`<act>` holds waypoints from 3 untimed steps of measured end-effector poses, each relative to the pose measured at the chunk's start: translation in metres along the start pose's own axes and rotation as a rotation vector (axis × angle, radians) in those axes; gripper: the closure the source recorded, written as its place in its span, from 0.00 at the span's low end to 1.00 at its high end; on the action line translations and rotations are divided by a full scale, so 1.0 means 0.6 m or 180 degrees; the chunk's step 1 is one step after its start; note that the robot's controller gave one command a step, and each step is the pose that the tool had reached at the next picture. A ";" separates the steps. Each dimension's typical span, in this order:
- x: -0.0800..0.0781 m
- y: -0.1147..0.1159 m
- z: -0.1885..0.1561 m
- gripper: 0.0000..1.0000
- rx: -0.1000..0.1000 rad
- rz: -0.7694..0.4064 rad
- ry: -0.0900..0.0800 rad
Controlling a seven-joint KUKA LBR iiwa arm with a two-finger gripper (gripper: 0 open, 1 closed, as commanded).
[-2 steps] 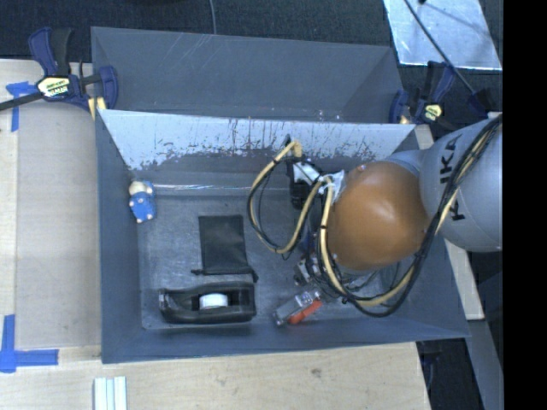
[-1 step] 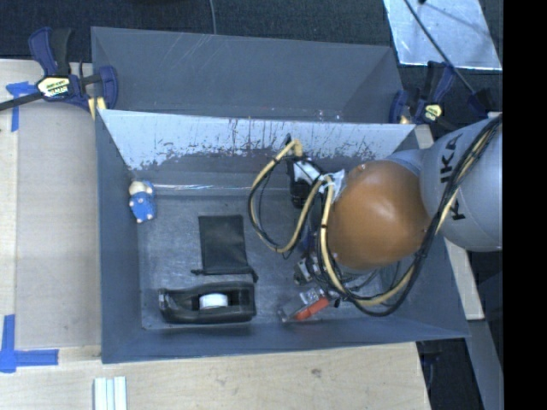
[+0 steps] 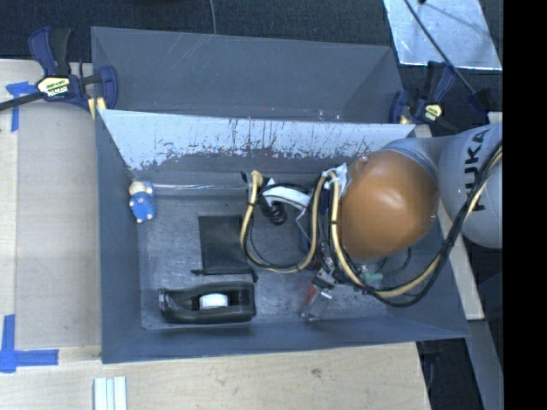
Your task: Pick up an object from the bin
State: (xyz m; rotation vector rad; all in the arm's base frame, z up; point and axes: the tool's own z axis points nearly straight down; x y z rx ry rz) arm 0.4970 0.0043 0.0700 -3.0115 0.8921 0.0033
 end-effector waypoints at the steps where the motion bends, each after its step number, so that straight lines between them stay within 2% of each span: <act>1: 0.041 0.041 -0.339 1.00 0.0010 -0.0118 0.0024; 2: 0.038 0.041 -0.333 1.00 -0.0009 -0.0122 -0.0007; 3: 0.038 0.042 -0.333 1.00 -0.0018 -0.0119 -0.0013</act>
Offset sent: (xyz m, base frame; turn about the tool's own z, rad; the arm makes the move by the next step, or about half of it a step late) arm 0.0060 -0.0332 0.1999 -0.0420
